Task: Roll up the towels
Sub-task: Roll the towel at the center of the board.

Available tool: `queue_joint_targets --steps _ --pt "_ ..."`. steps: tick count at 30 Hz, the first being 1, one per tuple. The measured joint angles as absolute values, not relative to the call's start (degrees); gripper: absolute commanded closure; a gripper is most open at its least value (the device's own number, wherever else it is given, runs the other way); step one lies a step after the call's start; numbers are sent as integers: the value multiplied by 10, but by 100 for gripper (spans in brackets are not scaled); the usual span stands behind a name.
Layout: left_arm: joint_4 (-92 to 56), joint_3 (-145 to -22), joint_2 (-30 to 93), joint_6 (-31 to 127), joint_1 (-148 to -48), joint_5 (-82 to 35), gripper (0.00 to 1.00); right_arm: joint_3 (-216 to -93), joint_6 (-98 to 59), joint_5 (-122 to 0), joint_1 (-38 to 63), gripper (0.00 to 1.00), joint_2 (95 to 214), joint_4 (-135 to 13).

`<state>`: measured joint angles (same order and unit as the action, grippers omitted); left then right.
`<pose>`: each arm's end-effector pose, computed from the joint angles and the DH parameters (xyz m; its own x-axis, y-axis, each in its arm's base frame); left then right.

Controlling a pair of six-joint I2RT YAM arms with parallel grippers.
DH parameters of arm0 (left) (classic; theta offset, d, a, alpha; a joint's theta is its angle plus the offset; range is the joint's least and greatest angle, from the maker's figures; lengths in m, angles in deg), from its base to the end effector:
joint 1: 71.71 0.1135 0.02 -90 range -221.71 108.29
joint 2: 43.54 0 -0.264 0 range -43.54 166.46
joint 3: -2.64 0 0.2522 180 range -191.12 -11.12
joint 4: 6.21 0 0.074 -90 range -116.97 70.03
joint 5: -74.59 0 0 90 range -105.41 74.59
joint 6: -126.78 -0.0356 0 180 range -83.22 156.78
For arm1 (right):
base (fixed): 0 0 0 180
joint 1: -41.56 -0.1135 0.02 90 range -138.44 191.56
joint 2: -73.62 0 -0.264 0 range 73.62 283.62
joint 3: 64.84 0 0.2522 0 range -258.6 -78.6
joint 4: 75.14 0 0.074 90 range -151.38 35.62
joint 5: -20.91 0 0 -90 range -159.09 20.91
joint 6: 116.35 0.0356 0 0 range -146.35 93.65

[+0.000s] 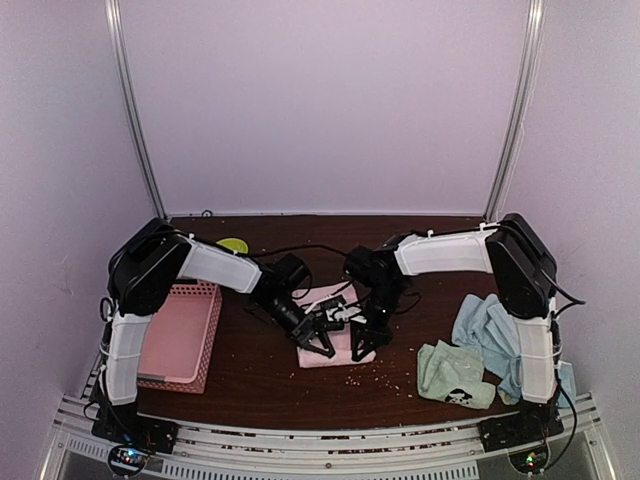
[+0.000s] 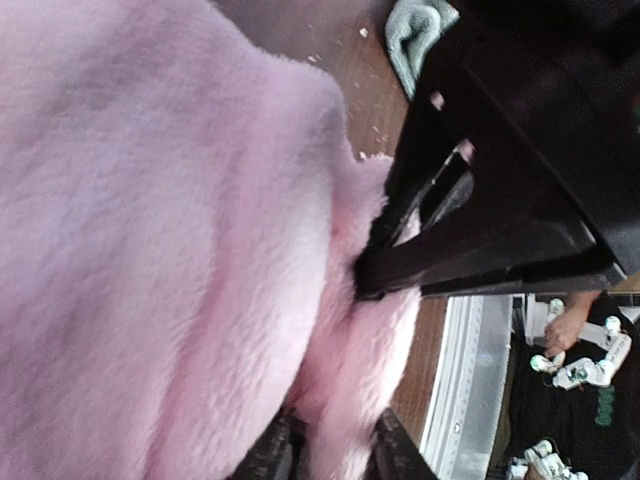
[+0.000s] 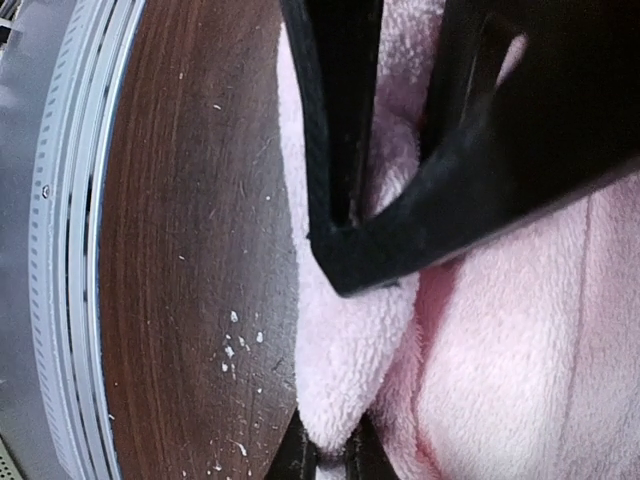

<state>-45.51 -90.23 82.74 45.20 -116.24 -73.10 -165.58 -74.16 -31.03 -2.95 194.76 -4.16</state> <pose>0.2743 -0.3121 0.0986 -0.7544 0.6324 -0.1758 0.4483 0.3007 -0.8418 0.2631 0.2894 0.1495 -0.0777 -0.8944 -0.4405 -0.8918 -0.1352 0.4318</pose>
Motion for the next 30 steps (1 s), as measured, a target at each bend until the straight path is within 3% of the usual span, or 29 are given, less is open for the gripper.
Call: queue_joint_targets --steps 15,18,22,26,30 --pt "-373 -740 632 591 -1139 -510 62 -1715 -732 -315 -19 100 1991 77" --pt "-341 -689 546 606 -1136 -428 50 -1761 -731 -309 -15 100 2025 119" --pt "-274 -613 390 584 -1144 -316 42 -1818 -717 -288 -3 100 2072 176" --pt "-222 -584 302 515 -1194 -246 41 -1861 -686 -268 6 100 2110 220" --pt "-232 -635 360 421 -1295 -194 41 -1874 -669 -248 11 100 2126 239"
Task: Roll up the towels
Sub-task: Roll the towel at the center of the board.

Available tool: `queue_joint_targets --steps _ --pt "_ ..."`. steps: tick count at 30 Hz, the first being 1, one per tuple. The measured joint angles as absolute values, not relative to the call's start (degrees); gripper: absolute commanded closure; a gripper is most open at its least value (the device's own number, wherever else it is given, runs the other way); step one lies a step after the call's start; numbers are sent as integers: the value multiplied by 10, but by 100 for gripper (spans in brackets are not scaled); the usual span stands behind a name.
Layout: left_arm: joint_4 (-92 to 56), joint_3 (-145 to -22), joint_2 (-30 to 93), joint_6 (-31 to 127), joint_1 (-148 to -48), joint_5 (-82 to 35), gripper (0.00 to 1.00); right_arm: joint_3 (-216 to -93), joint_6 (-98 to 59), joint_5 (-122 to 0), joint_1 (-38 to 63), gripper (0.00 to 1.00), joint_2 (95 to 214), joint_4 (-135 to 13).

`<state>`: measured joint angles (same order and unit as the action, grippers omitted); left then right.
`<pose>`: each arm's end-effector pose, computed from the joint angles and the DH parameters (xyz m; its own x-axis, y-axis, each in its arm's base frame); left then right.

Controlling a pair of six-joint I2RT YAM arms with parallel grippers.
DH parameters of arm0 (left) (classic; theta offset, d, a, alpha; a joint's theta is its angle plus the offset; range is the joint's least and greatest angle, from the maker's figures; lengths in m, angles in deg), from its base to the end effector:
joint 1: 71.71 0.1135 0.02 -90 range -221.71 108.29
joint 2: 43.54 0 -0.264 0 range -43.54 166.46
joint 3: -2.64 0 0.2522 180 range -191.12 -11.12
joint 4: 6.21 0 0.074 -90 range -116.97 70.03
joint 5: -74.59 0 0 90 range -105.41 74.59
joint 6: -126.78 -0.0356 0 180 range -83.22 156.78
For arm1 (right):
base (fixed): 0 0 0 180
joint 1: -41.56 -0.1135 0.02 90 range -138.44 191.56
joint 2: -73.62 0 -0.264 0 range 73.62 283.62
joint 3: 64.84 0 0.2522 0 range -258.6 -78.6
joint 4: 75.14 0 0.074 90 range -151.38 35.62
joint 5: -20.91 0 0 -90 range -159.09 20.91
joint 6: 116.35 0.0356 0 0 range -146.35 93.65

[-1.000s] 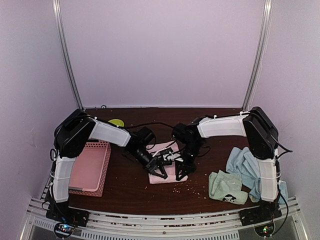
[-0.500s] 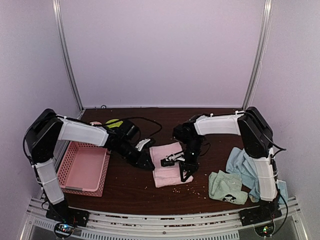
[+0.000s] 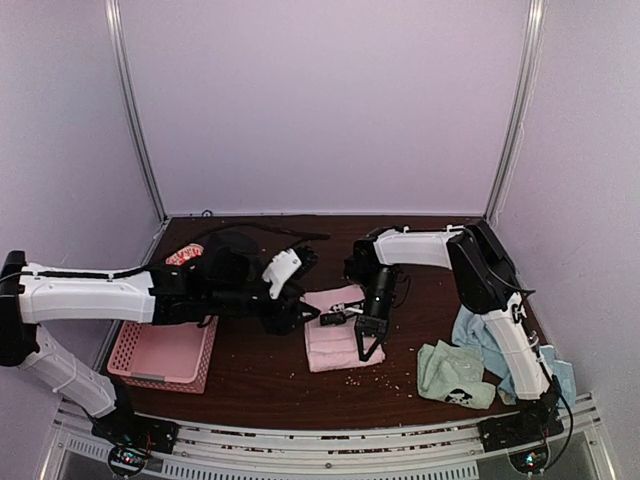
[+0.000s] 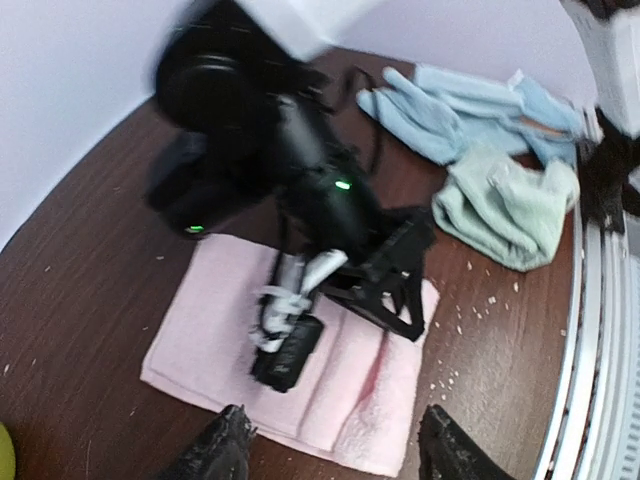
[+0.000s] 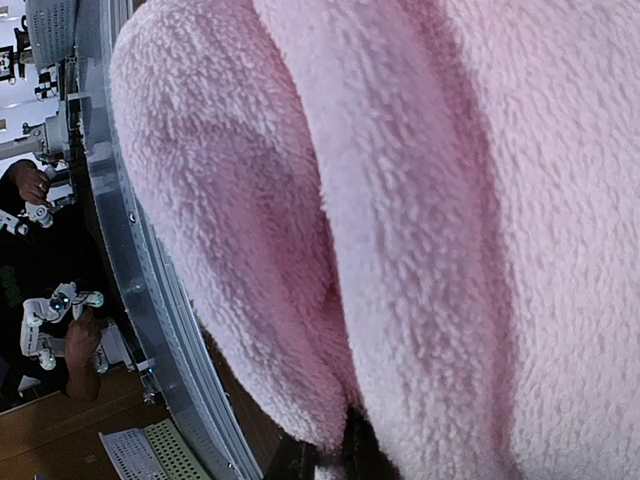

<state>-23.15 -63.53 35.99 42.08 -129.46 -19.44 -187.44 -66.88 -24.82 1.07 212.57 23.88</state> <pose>0.1643 -0.2652 0.2596 -0.3490 0.3804 -0.8564 0.8474 0.5183 -0.1151 0.3021 0.2906 0.1260 -0.3680 -0.9260 -0.0842 -0.6271 0.1803 0.7578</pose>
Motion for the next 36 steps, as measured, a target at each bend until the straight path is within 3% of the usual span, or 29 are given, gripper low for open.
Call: queue_joint_targets --steps 4,10,15,19,22,28,36 --pt "-279 -714 477 340 -1363 -169 38 -1874 -665 -240 12 99 2128 241" --pt "-334 -778 603 263 -1383 -130 41 -1874 -664 -240 12 98 2128 240" --pt "-364 -828 675 227 -1383 -120 55 -1873 -664 -238 13 98 2128 239" --pt "-377 -844 704 210 -1383 -120 77 -1869 -664 -231 15 97 2128 237" --pt "-382 -847 708 207 -1386 -122 87 -1868 -665 -228 15 91 2127 237" --pt "-385 -848 708 216 -1384 -149 94 -1856 -669 -233 21 71 2096 219" --pt "-412 -875 728 269 -1335 -313 94 -1870 -650 -215 143 68 1904 157"
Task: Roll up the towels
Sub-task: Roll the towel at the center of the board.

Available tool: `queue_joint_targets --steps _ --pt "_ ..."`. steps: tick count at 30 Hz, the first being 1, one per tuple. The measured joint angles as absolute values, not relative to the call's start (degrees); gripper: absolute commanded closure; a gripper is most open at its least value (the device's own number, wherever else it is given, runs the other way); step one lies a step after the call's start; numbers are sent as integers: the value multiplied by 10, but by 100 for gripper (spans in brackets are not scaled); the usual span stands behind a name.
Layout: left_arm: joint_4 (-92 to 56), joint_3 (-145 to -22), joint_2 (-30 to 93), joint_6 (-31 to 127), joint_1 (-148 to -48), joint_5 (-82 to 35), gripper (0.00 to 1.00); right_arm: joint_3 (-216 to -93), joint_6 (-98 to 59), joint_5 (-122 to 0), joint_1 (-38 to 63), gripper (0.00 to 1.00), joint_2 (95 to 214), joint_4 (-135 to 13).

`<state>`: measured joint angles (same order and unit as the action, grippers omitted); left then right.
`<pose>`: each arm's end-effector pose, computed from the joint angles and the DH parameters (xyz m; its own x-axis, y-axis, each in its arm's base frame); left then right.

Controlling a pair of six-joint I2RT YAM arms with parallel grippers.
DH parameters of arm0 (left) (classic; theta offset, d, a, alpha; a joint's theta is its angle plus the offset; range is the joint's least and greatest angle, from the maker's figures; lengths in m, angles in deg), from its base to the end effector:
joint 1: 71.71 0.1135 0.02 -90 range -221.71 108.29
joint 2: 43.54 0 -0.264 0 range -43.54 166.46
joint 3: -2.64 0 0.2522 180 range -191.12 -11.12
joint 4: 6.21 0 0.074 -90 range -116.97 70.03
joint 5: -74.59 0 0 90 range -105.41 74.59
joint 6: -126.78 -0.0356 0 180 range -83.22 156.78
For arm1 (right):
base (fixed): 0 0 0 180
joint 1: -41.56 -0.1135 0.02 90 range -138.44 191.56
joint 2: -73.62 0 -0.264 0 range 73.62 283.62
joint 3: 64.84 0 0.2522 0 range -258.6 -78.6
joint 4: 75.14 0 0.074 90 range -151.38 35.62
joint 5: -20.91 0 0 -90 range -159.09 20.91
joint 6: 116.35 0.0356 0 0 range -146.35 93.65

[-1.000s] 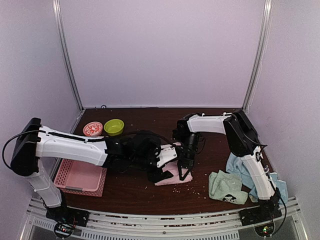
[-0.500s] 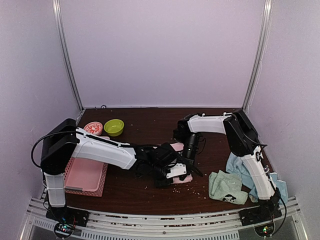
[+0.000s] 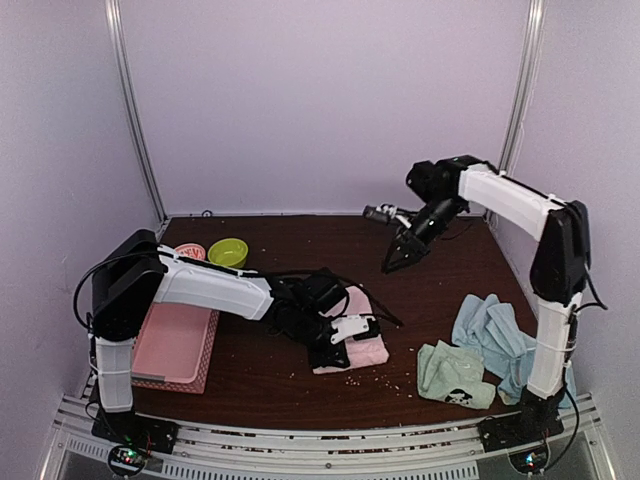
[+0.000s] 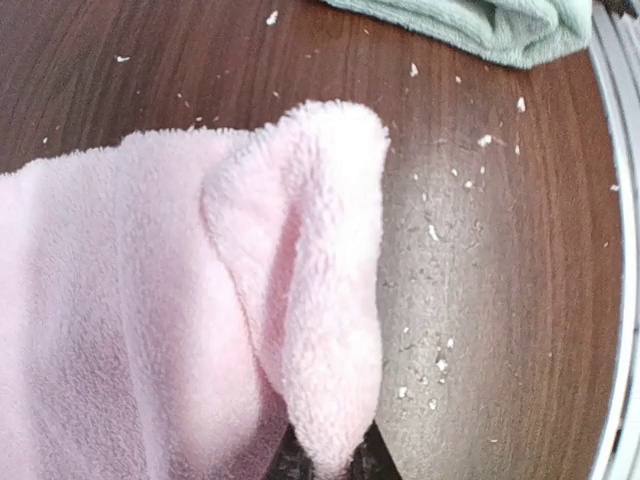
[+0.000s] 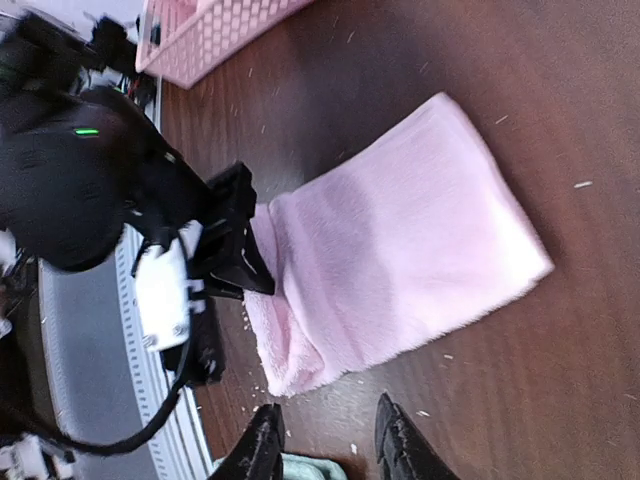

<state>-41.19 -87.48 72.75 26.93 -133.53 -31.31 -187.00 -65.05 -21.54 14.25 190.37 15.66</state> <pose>0.1876 -0.3709 0.1442 -0.2518 0.8184 -0.5165 0.9675 0.2006 -0.1539 0.3414 0.2058 0.2753 -0.4646 -0.7149 -0.5226 -0.8366 0.1609 0.5237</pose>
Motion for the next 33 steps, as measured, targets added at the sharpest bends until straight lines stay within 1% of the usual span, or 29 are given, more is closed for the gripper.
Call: queue_joint_targets --steps 3,6,8,10,13,16,23,29,33 --pt "-416 -897 752 300 -1296 -405 91 -1854 -640 -193 191 68 1793 115" --pt "-420 -922 782 331 -1261 -492 91 -1802 -631 -161 189 62 1662 69" --pt "-435 -951 812 350 -1242 -549 91 -1757 -637 -144 165 60 1577 40" --pt "-450 -981 844 364 -1227 -603 91 -1707 -643 -158 120 60 1512 10" --pt "-468 -1011 874 376 -1217 -657 90 -1635 -657 -213 27 64 1468 -18" --pt "-476 -1026 891 384 -1212 -692 89 -1564 -670 -285 -41 64 1473 -47" --pt "-488 -1031 906 390 -1202 -737 89 -1387 -687 -503 -137 54 1529 -169" --pt "-496 -1031 907 394 -1201 -746 88 -1334 -715 -627 -157 51 1580 -314" --pt "-500 -1031 907 394 -1201 -748 88 -1329 -727 -650 -158 52 1602 -363"
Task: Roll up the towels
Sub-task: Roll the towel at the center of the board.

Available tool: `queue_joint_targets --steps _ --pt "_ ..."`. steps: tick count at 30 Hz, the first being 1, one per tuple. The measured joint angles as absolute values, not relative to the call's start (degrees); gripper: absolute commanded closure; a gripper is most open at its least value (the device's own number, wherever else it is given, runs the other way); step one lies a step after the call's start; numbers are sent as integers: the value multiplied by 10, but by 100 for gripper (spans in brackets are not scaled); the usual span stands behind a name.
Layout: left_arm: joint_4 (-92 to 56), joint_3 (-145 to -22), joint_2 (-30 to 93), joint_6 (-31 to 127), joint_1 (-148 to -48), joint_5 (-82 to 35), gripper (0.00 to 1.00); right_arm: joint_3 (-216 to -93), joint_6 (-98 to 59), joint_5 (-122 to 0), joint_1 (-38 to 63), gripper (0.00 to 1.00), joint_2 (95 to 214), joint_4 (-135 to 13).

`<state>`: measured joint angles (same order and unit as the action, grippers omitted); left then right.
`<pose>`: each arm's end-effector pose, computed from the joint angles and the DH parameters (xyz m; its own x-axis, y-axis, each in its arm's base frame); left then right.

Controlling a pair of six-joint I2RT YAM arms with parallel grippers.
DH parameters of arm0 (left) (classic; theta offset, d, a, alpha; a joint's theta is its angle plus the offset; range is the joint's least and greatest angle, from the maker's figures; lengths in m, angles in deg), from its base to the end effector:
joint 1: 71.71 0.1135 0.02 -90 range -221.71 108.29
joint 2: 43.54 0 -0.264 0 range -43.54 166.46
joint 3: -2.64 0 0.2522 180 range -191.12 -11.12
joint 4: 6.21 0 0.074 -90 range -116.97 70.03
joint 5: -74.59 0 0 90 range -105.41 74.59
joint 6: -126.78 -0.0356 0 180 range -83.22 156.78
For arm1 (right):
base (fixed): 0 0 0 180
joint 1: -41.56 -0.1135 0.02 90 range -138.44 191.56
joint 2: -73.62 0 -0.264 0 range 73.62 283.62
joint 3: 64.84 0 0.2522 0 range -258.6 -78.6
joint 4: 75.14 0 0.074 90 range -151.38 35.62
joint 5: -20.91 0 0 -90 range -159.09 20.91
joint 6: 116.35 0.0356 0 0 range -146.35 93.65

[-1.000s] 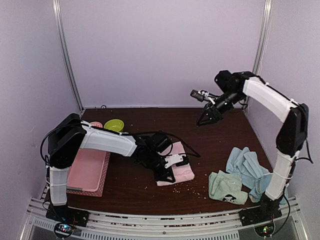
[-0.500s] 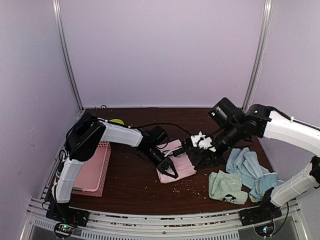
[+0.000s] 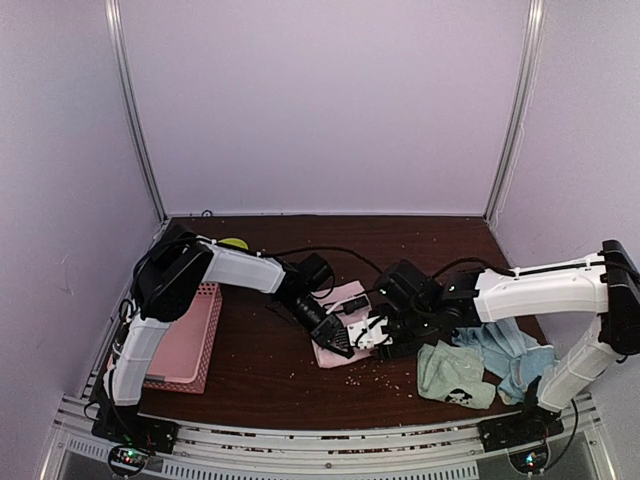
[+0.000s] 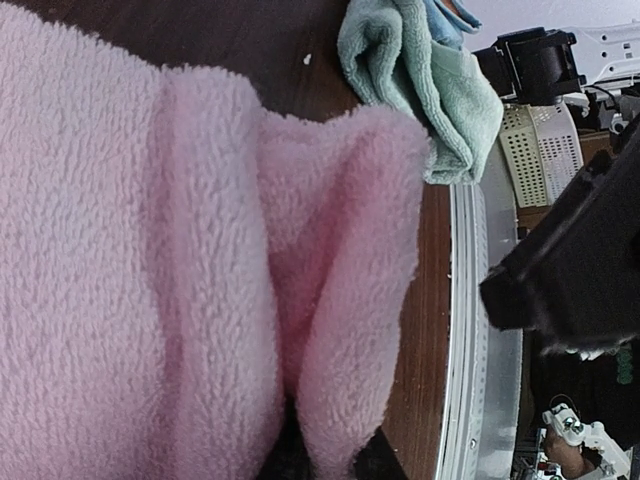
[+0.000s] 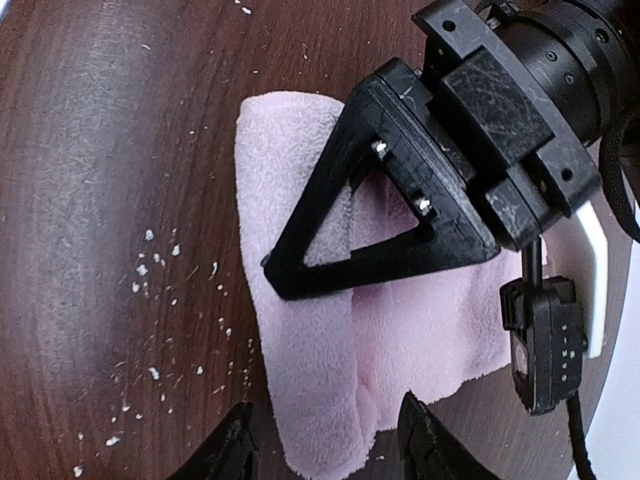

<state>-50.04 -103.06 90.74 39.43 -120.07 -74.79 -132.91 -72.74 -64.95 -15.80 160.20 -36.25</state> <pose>0.2785 -0.3594 0.0940 -0.6583 0.7050 -0.2640 0.5236 0.1769 -0.8334 0.1609 0.2560 0.2047 0.3099 -0.8551 -0.4157 -0.9228 -0.1652 -0.3481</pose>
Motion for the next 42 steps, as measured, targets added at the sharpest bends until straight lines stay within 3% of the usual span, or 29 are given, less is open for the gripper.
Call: queue_joint_targets --steps 6,11,14,17,21,26,32,38,42 --pt "-501 -1031 908 394 -1200 -750 88 -1325 -746 -661 -160 54 1656 -418" --pt "-502 -1031 909 394 -1199 -753 87 -1325 -749 -659 -160 61 1691 -435" --pt "-506 -1031 909 392 -1198 -755 78 -1325 -754 -659 -160 73 1710 -442" --pt "-513 -1031 909 386 -1198 -757 62 -1325 -758 -657 -160 89 1722 -444" --pt "-528 -1029 895 377 -1198 -745 38 -1348 -755 -643 -160 97 1740 -424" --pt "-512 -963 790 385 -1202 -578 34 -1390 -737 -604 -158 99 1760 -378" --pt "-388 -792 537 400 -1196 -317 34 -1486 -693 -468 -150 99 1798 -213" --pt "-262 -656 346 372 -1221 -177 39 -1644 -681 -339 -95 100 1932 -37" --pt "-239 -632 307 310 -1321 -130 37 -1750 -691 -251 -51 100 2033 81"
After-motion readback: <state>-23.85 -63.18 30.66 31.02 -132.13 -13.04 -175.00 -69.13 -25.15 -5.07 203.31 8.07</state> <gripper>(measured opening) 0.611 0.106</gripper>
